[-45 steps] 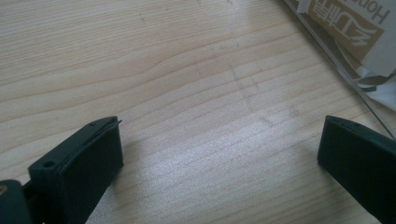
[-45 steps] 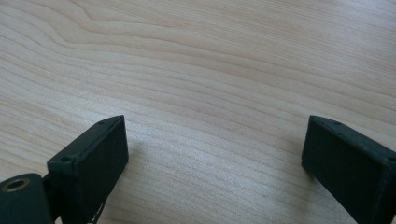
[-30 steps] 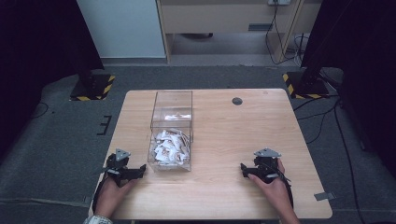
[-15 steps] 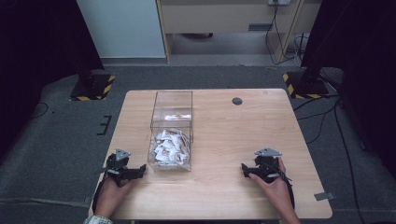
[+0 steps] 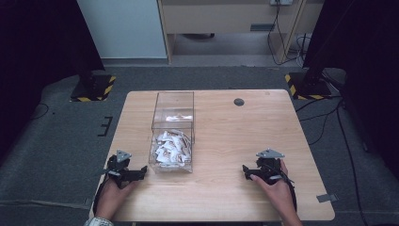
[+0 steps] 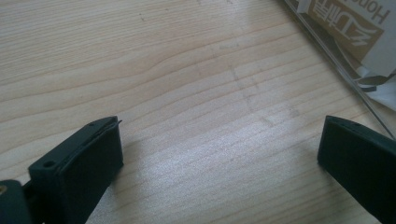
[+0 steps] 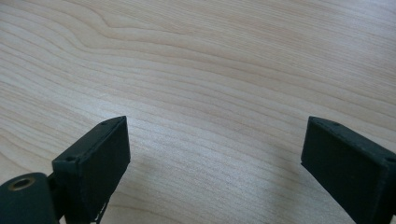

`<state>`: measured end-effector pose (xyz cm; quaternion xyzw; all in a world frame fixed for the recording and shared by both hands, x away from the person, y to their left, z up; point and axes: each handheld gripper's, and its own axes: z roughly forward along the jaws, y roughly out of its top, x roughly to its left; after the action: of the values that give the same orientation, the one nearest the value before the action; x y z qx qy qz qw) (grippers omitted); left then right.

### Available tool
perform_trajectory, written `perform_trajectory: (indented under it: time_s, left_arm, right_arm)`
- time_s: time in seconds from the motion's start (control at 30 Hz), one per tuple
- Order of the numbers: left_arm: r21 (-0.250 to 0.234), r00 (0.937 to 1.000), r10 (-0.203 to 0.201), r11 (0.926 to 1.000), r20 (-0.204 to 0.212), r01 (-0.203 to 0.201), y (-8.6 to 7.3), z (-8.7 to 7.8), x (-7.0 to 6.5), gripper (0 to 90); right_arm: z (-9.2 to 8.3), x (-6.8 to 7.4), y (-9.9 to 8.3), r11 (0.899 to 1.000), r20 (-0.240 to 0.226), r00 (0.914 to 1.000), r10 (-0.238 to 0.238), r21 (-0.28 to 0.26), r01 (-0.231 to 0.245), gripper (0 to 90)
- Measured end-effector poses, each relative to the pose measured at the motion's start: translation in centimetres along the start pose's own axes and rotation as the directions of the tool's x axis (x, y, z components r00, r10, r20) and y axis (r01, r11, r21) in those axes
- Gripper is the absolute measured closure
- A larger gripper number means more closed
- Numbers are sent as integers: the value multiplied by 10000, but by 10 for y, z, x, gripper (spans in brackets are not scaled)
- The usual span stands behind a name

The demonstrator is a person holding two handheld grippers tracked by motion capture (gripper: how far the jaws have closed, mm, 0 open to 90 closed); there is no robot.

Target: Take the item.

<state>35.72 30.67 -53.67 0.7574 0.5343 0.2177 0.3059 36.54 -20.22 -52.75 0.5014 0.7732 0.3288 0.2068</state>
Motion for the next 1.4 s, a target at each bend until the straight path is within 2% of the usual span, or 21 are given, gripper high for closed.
perform_trajectory:
  time_s: [0.33, 0.43, 0.63, 1.07, 1.4]
  left_arm:
    - [0, 10000, 0, 10000, 1, 0, 0, 0, 0, 0]
    - [0, 10000, 1, 10000, 1, -1, 0, 0, 0, 0]
    - [0, 10000, 1, 10000, 1, -1, 0, 0, 0, 0]
    - [-1, 10000, 0, 10000, 2, 0, 0, 0, 0, 0]
    - [-3, 10000, -3, 10000, 1, 3, 0, 0, 0, 0]
  right_arm:
    - [-4, 5, 3, 9998, -139, 9997, -186, 62, 186, 129]
    - [-8, 9, 5, 9994, -298, 9990, -337, -53, 335, 182]
    - [-8, 14, 6, 9984, -358, 9977, -573, -27, 572, 221]
    - [-16, 25, 15, 9978, -685, 9955, -654, -158, 645, 258]
    - [-18, 26, 25, 9973, -787, 9942, -730, 16, 734, 360]
